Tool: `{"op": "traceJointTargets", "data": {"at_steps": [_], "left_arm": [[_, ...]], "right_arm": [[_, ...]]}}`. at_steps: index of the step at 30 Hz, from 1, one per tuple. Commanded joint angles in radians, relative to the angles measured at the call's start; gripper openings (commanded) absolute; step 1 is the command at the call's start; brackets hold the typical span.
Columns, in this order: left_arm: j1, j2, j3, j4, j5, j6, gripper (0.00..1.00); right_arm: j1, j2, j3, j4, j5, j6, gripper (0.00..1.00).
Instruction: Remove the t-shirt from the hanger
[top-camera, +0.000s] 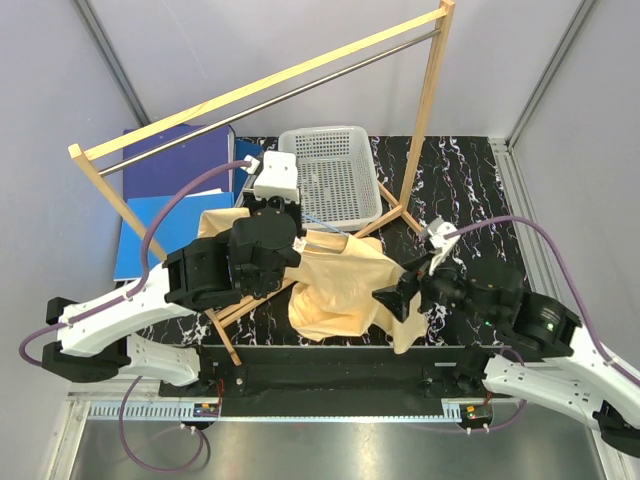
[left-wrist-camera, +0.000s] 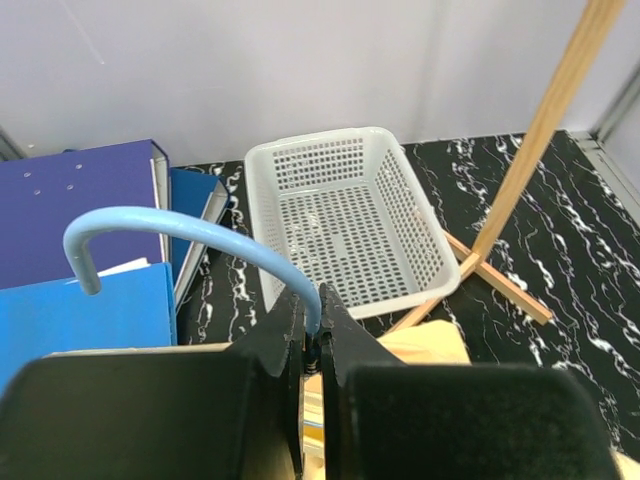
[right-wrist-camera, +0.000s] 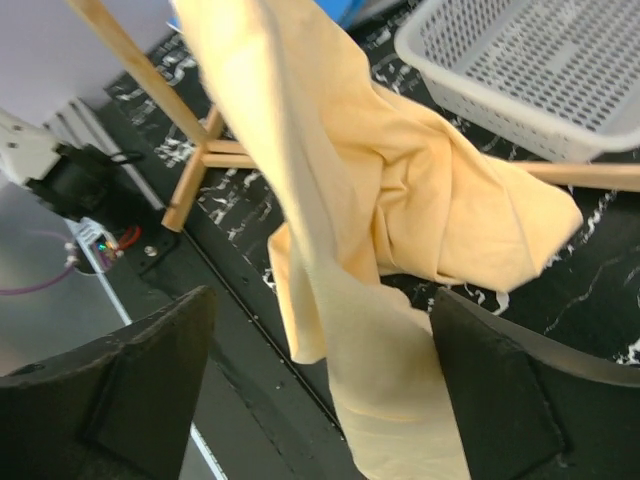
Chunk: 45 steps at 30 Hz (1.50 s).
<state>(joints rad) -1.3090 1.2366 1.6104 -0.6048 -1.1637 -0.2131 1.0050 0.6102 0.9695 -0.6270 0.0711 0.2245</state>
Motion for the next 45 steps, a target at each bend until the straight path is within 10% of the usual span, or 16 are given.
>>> {"op": "traceJointTargets", "data": {"at_steps": [1,17,33,45], "left_arm": [[0.002,-0.038,0.048,0.036,-0.131,-0.04,0.0],[0.001,-0.089,-0.023,0.04,-0.241,-0.083,0.0],[0.002,-0.293,-0.285,0.491,-0.318,0.101,0.0],[0.001,-0.401,-0.307,0.369,-0.075,-0.127,0.0]], "right_arm": [[-0.002,0.04,-0.017,0.045,0.088,0.032,0.9],[-0.002,0.014,-0.037,0.133,0.269,0.156,0.0],[-0.002,-0.447,-0.25,0.128,0.745,0.427,0.0],[-0.002,-0.213,-0.216,0.171,0.567,0.394,0.0]]}}
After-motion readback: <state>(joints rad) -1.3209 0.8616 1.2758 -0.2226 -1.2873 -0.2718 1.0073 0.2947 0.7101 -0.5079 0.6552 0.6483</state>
